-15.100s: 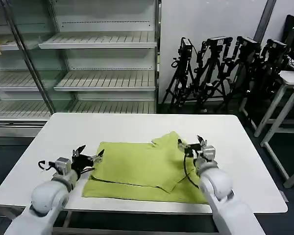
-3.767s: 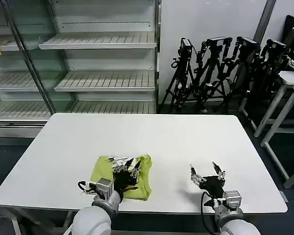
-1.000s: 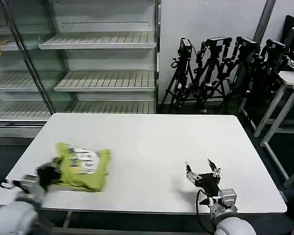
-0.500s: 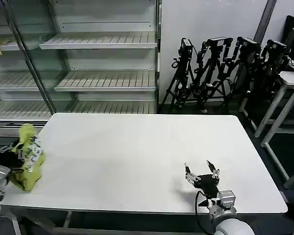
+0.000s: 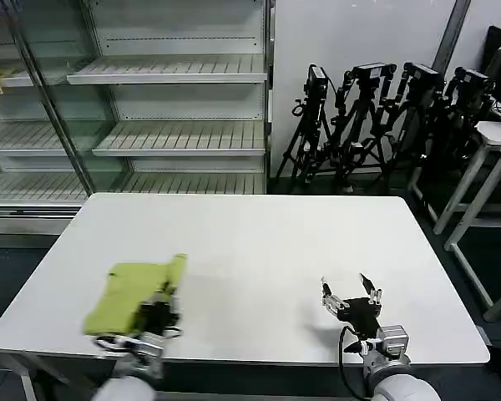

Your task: Fold and organize the clothes.

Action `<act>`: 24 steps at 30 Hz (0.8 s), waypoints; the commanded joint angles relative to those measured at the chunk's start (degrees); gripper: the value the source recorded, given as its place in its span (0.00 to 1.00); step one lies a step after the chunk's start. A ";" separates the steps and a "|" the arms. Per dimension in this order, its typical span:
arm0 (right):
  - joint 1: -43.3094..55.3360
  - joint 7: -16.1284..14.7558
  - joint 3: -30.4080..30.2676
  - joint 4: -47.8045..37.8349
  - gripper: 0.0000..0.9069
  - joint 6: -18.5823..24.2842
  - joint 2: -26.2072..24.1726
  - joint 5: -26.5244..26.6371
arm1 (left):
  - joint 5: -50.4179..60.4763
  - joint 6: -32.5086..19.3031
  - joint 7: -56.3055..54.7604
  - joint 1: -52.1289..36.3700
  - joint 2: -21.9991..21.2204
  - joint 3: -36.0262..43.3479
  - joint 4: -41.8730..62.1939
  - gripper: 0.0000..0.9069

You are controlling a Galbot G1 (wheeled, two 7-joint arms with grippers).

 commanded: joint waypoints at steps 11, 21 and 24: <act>3.51 -0.36 6.45 -0.49 1.00 -0.44 -1.82 1.48 | -19.79 5.85 -19.66 -23.92 -15.88 20.15 10.13 0.02; 10.46 -2.47 6.57 -4.63 1.00 -1.14 -2.38 1.90 | -28.18 4.73 -19.25 -25.39 -19.10 21.63 8.43 1.00; 12.08 -2.88 6.76 -6.37 1.00 -0.60 -2.42 1.58 | -28.11 4.75 -18.62 -25.24 -18.92 21.42 6.86 1.00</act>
